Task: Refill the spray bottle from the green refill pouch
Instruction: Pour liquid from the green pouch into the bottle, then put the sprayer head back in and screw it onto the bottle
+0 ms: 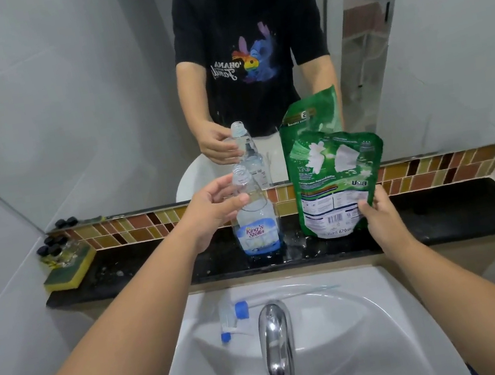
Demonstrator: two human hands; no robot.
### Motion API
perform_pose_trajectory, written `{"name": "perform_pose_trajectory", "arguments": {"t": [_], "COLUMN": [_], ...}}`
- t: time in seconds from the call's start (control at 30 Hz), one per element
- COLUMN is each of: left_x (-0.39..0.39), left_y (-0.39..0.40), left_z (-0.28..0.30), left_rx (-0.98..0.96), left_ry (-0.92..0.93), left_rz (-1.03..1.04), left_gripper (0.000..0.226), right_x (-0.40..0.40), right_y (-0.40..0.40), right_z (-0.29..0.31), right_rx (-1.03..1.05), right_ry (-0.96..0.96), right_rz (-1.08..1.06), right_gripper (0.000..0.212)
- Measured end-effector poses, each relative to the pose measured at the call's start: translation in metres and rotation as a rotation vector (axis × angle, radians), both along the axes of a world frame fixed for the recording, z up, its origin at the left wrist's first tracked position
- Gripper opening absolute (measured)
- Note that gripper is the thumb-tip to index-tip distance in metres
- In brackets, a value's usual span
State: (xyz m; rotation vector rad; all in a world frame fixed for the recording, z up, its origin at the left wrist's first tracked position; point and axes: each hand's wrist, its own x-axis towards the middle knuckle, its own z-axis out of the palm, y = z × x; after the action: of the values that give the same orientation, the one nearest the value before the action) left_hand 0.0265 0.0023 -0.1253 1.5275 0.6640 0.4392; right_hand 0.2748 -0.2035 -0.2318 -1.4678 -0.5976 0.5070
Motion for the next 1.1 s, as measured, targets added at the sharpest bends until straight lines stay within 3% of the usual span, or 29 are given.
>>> {"name": "perform_pose_trajectory", "arguments": {"t": [0.13, 0.33, 0.63, 0.77, 0.87, 0.97, 1.1], "left_x": [-0.001, 0.001, -0.004, -0.01, -0.013, -0.012, -0.008], "left_y": [-0.002, -0.005, -0.007, -0.008, -0.007, -0.009, -0.013], "left_z": [-0.006, -0.007, -0.016, -0.018, -0.021, -0.027, -0.035], "left_rx": [-0.005, 0.017, 0.097, 0.224, 0.285, 0.341, 0.369], "left_ry": [-0.013, -0.022, 0.083, 0.144, 0.168, 0.178, 0.209], "left_rz": [0.025, 0.045, 0.045, 0.043, 0.049, 0.038, 0.047], "left_gripper": [0.061, 0.047, 0.059, 0.058, 0.063, 0.076, 0.088], "right_x": [0.003, 0.006, 0.013, -0.016, -0.075, -0.129, -0.142], "right_y": [0.0, 0.0, -0.008, -0.027, -0.044, -0.04, -0.001], "right_z": [-0.001, 0.003, 0.0, 0.006, 0.004, 0.005, 0.012], "right_rx": [-0.044, -0.071, -0.14, -0.173, -0.058, -0.1, -0.518], "right_ry": [-0.038, -0.088, -0.078, -0.132, -0.314, -0.507, -0.707], "right_rz": [0.006, -0.009, -0.027, -0.348, -0.503, -0.17, 0.483], "right_gripper": [0.037, 0.035, 0.044, 0.044, 0.035, 0.029, 0.022]}}
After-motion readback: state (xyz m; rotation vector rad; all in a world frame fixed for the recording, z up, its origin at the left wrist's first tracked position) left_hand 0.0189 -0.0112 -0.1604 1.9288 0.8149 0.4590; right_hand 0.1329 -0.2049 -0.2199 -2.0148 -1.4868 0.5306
